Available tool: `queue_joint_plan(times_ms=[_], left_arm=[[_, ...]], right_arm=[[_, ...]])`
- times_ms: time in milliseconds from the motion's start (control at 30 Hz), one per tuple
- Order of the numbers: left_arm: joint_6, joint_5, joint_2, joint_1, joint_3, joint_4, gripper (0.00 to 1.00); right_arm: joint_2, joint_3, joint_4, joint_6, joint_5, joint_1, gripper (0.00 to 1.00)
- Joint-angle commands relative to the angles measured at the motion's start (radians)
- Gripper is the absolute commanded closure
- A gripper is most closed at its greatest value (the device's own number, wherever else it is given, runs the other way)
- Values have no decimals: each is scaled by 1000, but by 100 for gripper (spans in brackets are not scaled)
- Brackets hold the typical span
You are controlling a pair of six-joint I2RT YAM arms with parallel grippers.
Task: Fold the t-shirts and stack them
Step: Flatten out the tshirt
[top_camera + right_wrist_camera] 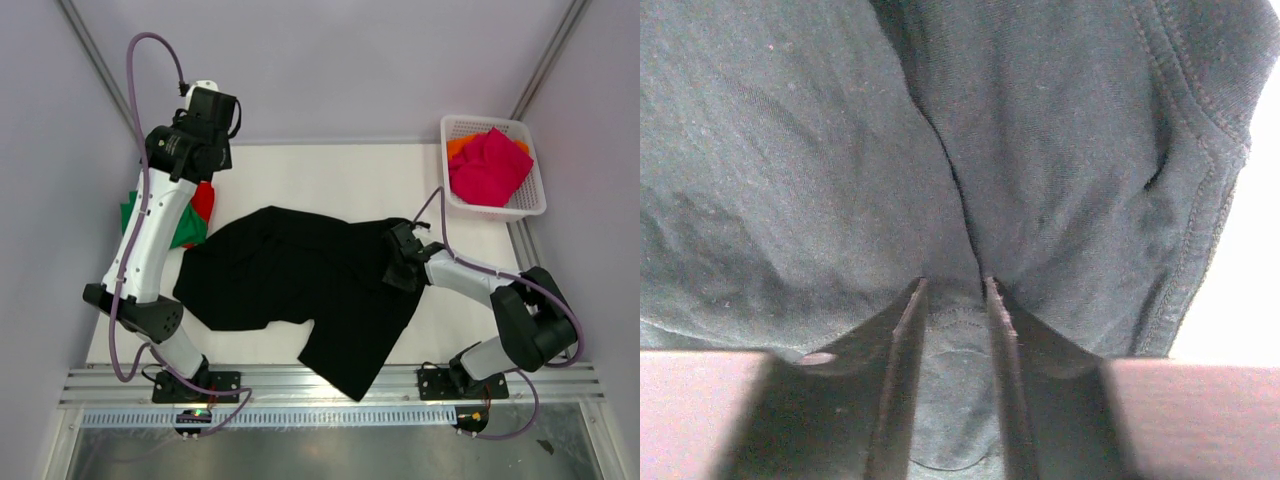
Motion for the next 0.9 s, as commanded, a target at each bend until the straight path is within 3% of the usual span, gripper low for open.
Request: queue_joint_plan(times_ms=[0,233,600,867], left_arm=[[-11,-22,-38,-2,9,29,51],[-14,-32,-40,-1,8,21,61],[-42,-16,-35,-2,-18,18,62],[-62,1,-23,-2,-50,20,64]], right_arm=[[22,-21,50,-4,-24,1,70],[33,-10,62,-30,-30,1,91],[7,8,24,-63,3,0,97],[-113,116,-62,-111,77,-3,97]])
